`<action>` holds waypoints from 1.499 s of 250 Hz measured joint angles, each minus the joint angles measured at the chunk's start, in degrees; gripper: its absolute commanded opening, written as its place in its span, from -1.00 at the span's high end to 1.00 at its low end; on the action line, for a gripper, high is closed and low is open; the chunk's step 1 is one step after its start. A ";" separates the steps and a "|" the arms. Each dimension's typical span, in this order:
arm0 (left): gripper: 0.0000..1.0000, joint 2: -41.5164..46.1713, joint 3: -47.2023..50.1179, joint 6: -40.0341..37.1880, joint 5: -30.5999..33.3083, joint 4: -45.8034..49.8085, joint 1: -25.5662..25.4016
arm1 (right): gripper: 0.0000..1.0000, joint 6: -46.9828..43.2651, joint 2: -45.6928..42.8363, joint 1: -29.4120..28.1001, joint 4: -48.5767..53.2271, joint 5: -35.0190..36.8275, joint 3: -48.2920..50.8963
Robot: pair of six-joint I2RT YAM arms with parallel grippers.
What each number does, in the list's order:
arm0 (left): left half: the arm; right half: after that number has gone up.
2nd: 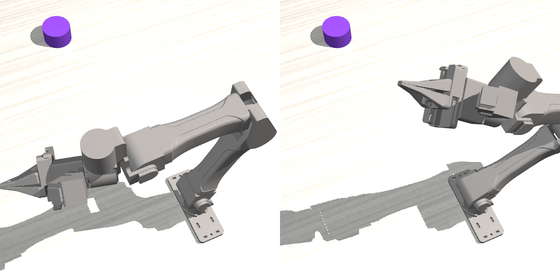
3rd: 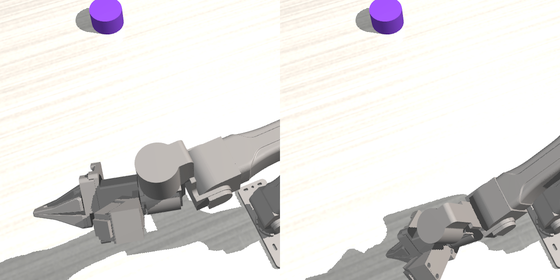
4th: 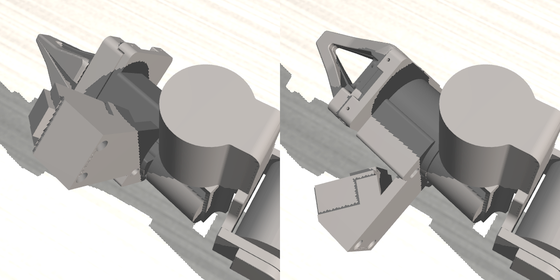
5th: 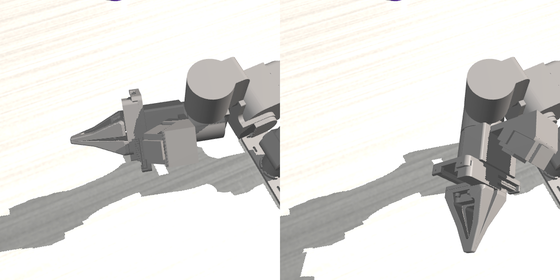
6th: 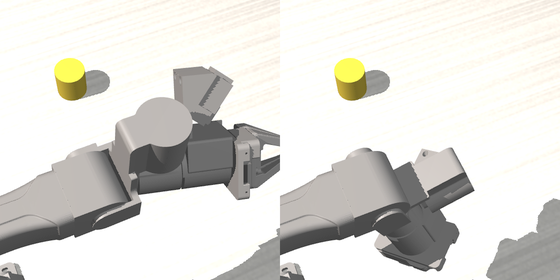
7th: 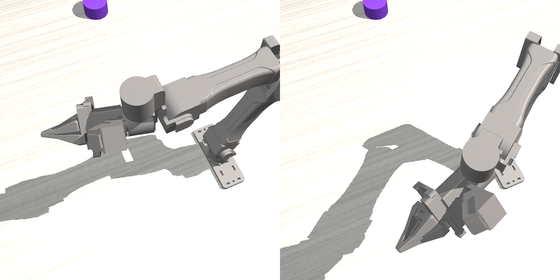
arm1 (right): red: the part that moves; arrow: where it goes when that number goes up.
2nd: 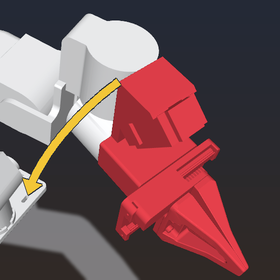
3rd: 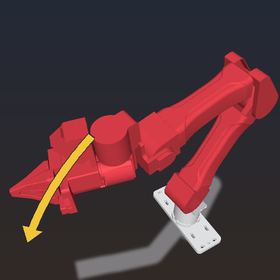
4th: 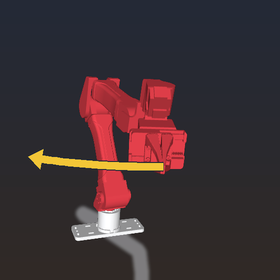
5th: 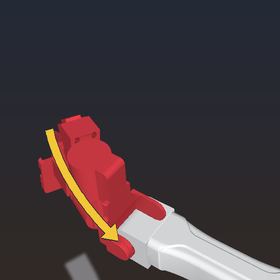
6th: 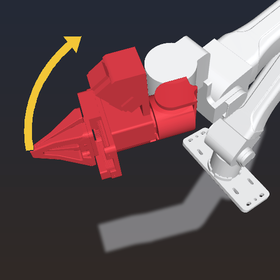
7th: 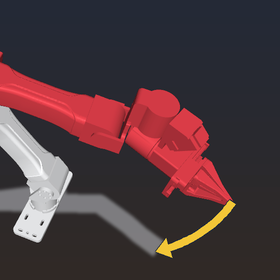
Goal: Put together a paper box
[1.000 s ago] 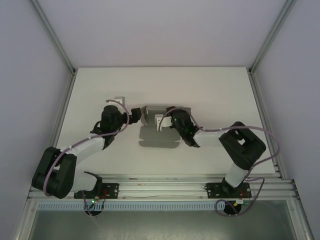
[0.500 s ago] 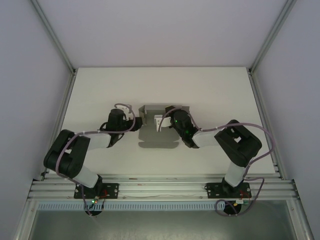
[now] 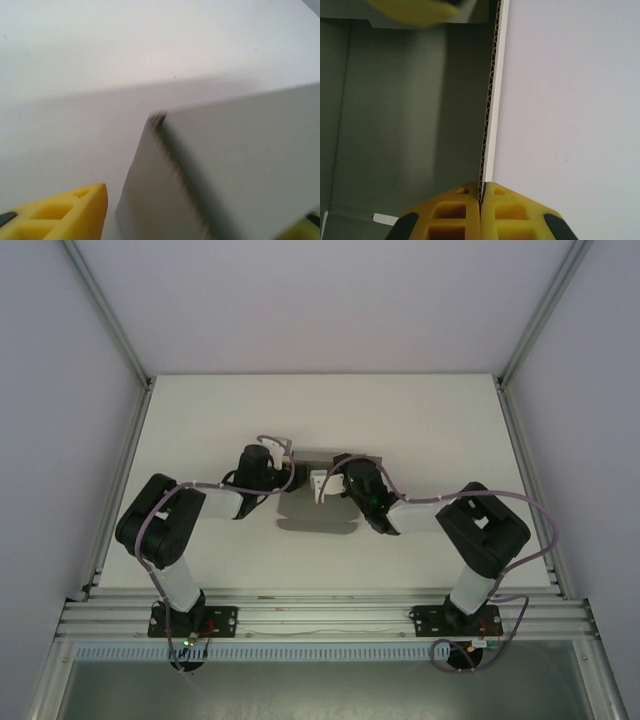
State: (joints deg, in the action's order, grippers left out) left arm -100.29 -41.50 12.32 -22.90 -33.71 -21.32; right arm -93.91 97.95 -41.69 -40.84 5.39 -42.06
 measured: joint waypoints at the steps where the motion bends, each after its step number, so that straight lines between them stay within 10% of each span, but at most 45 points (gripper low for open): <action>1: -0.02 -0.04 -0.11 0.09 0.07 0.04 -0.04 | 1.00 0.09 0.00 0.00 0.11 -0.02 -0.07; 134: 1.00 -2.38 -5.31 -1.68 18.18 5.22 -5.70 | 1.00 3.08 0.13 0.00 3.96 2.78 -2.10; 234: 0.87 -4.76 -7.48 3.72 34.14 5.84 -10.86 | 1.00 4.33 0.46 -0.68 3.28 4.85 -2.14; 267: 0.39 -4.68 -6.49 4.00 32.68 4.81 -10.75 | 1.00 4.98 0.46 -0.87 3.61 5.64 -2.14; 375: 0.29 -0.11 2.89 4.74 23.30 5.64 -9.42 | 1.00 5.42 0.46 -2.05 3.78 5.79 -2.14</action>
State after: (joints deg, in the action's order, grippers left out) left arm -100.40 -38.61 17.06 0.40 -28.08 -30.74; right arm -88.49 98.41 -43.75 -37.06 11.18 -44.21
